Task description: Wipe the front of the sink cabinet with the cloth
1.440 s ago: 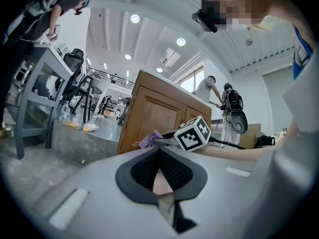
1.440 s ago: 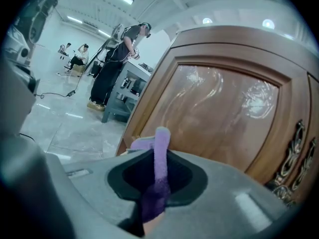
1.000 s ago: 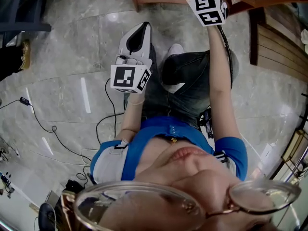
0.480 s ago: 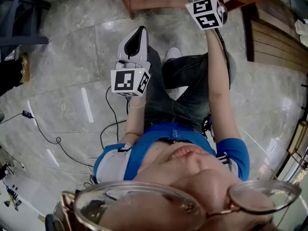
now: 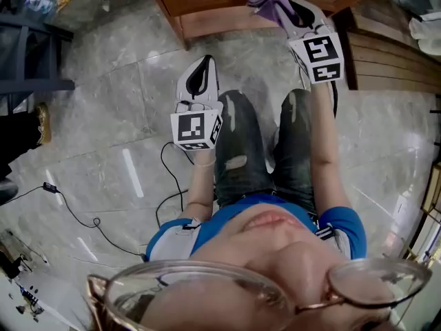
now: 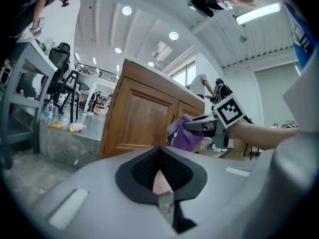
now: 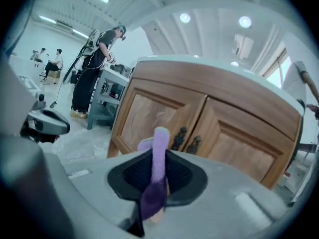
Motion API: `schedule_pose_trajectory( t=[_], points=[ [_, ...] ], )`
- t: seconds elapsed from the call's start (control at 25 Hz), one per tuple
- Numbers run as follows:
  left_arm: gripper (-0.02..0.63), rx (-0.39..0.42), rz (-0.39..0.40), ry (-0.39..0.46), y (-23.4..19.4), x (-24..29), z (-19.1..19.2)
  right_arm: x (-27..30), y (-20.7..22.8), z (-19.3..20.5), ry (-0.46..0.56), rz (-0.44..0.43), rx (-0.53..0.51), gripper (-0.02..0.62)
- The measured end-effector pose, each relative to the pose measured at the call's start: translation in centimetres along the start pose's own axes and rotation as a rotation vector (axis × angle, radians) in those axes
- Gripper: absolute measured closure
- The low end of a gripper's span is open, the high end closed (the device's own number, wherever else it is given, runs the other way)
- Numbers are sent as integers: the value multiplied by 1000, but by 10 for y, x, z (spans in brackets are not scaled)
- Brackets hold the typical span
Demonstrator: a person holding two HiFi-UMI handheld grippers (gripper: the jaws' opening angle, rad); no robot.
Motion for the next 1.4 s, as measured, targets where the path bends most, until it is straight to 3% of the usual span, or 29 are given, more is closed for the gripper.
schedule_pose_trajectory(
  t=[0.16, 0.32, 0.44, 0.56, 0.72, 0.92, 1.12, 1.28, 1.4],
  points=[
    [605, 39, 31, 21, 30, 26, 6, -36, 36, -21, 213, 80, 21, 537],
    [604, 107, 14, 52, 69, 48, -11, -63, 72, -30, 295, 118, -30, 537],
    [606, 190, -2, 102, 105, 75, -48, -73, 105, -37, 352, 106, -42, 538],
    [605, 251, -43, 152, 126, 104, -103, -65, 123, -51, 408, 42, 16, 538],
    [604, 231, -38, 215, 134, 148, -159, -42, 132, -55, 377, 39, -9, 537],
    [606, 316, -62, 127, 99, 159, -127, -17, 110, -64, 446, 112, -79, 535],
    [605, 176, 21, 69, 75, 162, -100, -11, 92, -70, 371, 226, -206, 534],
    [604, 176, 56, 61, 75, 175, -96, -10, 91, -63, 399, 259, -210, 535],
    [606, 131, 114, 75, 83, 187, -95, -12, 95, -61, 419, 266, -221, 535]
  ],
)
Point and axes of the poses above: the fingertips, and each gripper's own axes: x forward along the fingers, y to its right, z out of its underside, the point moved 7 cm from there along -x, backward along the fingers, and after that the axes turned 2 degrees about x, right-handed, at the moved point
